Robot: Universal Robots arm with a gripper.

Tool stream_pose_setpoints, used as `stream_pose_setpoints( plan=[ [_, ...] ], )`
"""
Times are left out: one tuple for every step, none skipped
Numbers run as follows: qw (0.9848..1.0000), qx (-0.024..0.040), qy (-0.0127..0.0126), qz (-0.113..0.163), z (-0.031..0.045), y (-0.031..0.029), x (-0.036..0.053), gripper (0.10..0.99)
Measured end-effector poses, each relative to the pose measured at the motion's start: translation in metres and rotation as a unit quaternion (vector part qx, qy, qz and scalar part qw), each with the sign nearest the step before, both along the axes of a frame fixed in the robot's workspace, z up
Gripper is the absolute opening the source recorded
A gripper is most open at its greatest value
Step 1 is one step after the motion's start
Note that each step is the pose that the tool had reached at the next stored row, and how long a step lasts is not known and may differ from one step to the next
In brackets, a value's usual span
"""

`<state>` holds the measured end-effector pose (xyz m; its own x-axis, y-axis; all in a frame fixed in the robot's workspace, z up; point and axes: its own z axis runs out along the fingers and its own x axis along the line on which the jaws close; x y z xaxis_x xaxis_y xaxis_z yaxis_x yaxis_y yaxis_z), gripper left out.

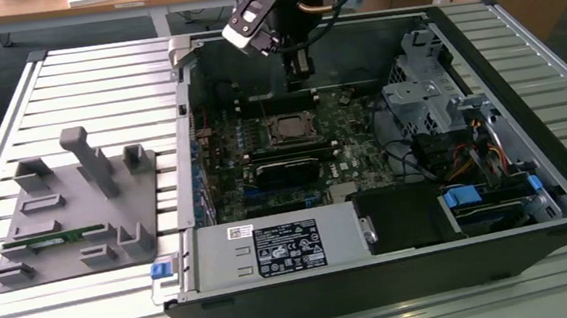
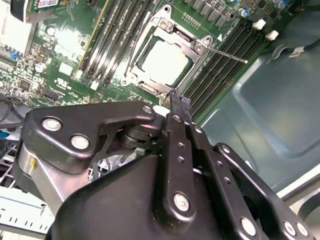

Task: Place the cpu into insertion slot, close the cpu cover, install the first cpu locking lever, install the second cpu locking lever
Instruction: 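Install the first cpu locking lever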

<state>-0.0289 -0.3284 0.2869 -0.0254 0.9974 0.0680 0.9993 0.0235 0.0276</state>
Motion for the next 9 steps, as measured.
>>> stream_pose_setpoints(
  plan=[
    [1.0, 0.0, -0.0001, 0.008, 0.0, 0.0, 0.0001, 0.106],
    [0.9999, 0.0, -0.0001, 0.017, 0.0, 0.0, 0.0001, 0.106],
    [0.9997, -0.0001, 0.0, 0.026, 0.0, 0.0, 0.0, 0.106],
    [0.9994, -0.0001, 0.0, 0.035, 0.0, 0.0, 0.0, 0.106],
    [0.999, -0.0001, 0.0, 0.045, -0.0001, 0.0, 0.0, 0.106],
    [0.9986, -0.0001, 0.0, 0.054, -0.0003, 0.0, 0.0, 0.106],
    [0.998, 0.0, 0.0, 0.063, -0.0005, 0.0, 0.0, 0.106],
    [0.9974, 0.0, -0.0001, 0.072, -0.0011, 0.0, 0.0, 0.106],
    [0.9968, 0.0, 0.0, 0.08, -0.0023, 0.0, 0.0, 0.106]
  ],
)
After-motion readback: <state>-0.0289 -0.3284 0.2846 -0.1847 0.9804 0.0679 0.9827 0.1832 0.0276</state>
